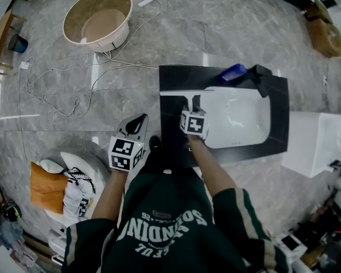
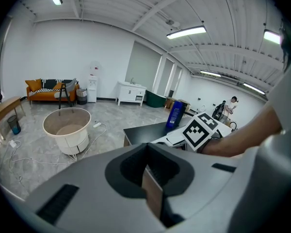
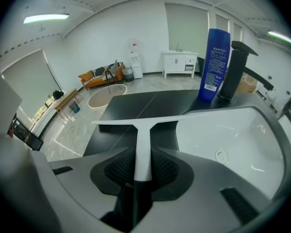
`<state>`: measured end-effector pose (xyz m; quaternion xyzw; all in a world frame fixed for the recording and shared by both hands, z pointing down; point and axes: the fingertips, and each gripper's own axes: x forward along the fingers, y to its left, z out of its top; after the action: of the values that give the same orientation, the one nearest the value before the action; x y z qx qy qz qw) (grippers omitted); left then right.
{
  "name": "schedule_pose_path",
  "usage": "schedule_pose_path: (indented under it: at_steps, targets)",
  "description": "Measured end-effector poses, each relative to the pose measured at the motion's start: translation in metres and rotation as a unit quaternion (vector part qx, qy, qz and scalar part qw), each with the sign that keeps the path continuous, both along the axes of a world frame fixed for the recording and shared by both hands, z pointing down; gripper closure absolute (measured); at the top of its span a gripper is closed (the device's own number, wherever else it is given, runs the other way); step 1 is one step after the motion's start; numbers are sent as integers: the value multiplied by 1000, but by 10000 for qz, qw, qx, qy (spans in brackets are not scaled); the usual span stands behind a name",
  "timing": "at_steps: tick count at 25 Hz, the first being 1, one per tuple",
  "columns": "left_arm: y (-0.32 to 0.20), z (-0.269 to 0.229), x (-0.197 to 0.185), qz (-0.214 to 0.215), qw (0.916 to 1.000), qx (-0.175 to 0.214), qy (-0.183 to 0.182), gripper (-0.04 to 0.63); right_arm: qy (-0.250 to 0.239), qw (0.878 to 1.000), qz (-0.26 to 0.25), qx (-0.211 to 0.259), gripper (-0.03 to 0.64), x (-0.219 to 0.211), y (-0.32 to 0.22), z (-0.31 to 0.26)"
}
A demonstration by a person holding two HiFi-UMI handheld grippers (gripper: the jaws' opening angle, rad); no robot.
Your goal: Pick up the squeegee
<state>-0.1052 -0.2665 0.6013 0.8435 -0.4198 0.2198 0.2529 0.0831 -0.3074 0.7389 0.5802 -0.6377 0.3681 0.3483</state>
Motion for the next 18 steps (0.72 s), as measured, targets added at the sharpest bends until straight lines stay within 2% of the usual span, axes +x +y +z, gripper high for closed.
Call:
schedule_pose_path:
  at_steps: [2,8,11,18]
  targets:
    - [2,-1,5,-19,10000,-5,-7,594,-184,9998,-9,-105,532,-5,3,0]
    - [8,-8,14,-158,9999,-2,-24,594,-253,9994,-67,-225,535,3,9,-2]
    - [9,-12,20,-228,9997,37,-24,594,-168,9996,-175,-161,535,10,10,-8]
    - [10,-24,31,-285,9994,178,-44,594,-376,9987,-335,73,537,14,15,-31]
